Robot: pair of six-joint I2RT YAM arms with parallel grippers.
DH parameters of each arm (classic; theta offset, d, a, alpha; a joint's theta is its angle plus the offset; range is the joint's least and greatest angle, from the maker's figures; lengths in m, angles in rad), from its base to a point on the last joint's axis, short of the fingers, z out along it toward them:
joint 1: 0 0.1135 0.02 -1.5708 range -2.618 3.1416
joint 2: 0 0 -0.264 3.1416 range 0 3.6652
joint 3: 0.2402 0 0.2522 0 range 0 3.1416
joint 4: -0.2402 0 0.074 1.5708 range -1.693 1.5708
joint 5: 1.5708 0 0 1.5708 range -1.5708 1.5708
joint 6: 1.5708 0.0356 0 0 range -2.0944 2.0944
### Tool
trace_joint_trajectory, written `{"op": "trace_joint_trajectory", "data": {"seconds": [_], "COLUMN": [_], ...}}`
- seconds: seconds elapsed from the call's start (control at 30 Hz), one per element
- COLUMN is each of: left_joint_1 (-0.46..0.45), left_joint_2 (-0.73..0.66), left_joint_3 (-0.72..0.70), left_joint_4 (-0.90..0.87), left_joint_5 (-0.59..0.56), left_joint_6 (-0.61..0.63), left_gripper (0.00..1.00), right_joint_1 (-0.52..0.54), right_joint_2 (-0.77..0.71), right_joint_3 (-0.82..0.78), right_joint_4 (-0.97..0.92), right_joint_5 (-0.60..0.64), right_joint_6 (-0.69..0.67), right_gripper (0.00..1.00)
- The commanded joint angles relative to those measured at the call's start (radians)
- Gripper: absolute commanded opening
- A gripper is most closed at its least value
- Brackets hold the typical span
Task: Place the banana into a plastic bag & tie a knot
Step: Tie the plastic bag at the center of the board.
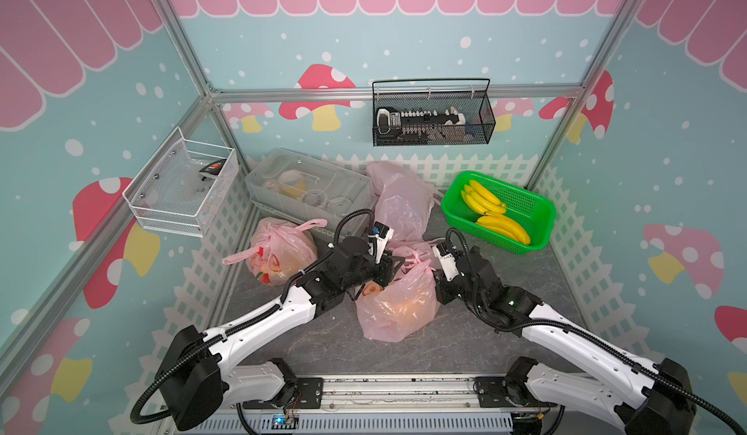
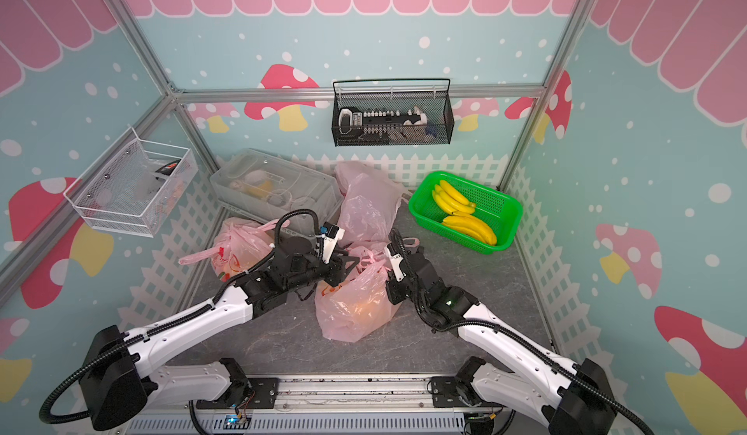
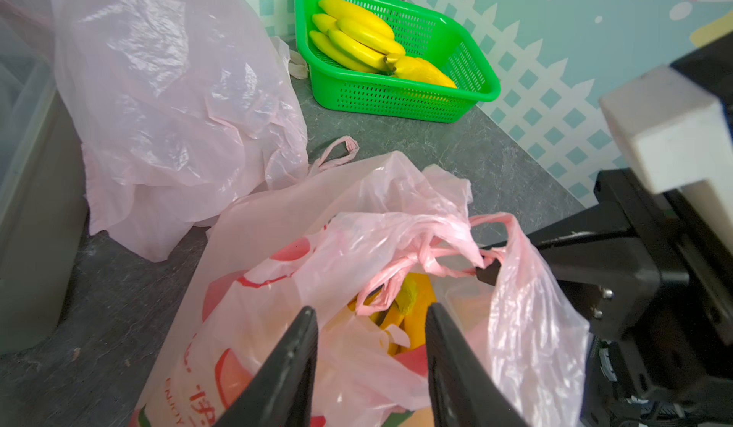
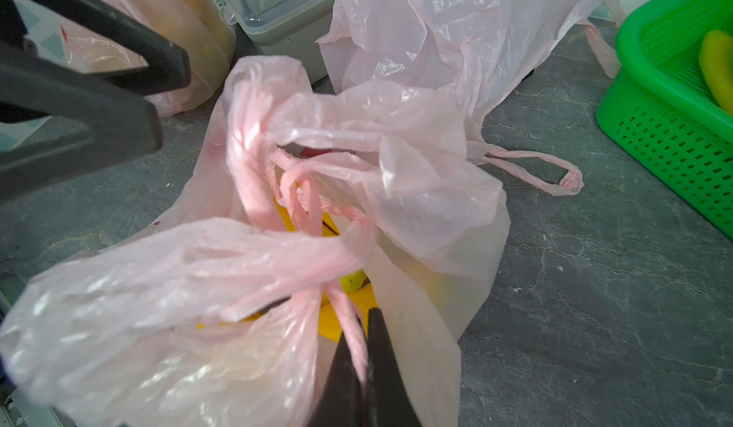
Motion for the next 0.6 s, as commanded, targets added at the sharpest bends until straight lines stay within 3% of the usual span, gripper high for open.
{"op": "trace_joint_trajectory", "data": {"seconds": [0.0,0.27,0.43,0.57], "left_joint_1": [-0.004,-0.046,-0.085,-0.093], "left_joint_2": [0.013,-0.001,-0.048,-0.078], "left_joint_3": [0.027,0.027,0.033,0.043], "left_joint_4": [-0.040,-0.051,-0.050,-0.058], "left_joint_5": [0.022,-0.015,-0.074,-0.105], "left_joint_6": [0.049,0.074,0.081,0.079], "left_gripper": [0.43,0.48,0.65,0.73], "right_joint_1": [-0.003,-0.003,-0.002,-0.003], "right_joint_2": [0.007,0.028,0.011,0.002], "right_joint_3": [0.030,0.030,0.032,0.031], "right_joint_4": [0.031,0.035,0.033,0.033], "right_joint_5": [-0.008,-0.015,-0.019,-0.023], "right_joint_6": [-0.021,-0.034,-0.030,-0.028], "right_gripper": [0.00,0.00,0.00,0.00]}}
